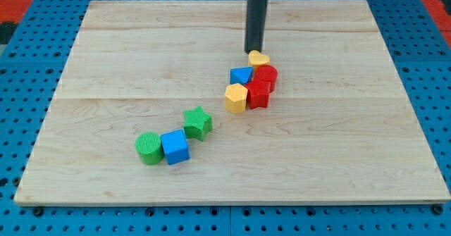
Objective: Push the blue triangle slightly right
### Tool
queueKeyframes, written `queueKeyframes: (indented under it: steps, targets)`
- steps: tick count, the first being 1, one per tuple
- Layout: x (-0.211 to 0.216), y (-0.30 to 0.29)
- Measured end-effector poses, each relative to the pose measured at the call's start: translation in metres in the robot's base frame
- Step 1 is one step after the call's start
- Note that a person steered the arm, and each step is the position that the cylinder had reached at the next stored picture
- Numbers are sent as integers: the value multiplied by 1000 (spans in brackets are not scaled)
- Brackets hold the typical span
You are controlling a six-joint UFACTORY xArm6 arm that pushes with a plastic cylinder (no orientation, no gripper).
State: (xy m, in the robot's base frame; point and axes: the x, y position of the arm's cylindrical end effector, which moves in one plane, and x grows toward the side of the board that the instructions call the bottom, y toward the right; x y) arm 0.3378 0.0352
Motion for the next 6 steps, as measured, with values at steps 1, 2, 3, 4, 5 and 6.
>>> queueKeyframes:
  steps: [1, 2, 3, 4, 5, 6]
  targets:
    - [17, -6]
    - [28, -7]
    - [12, -45]
    - [36, -51]
    - [54, -49]
    - [64, -27]
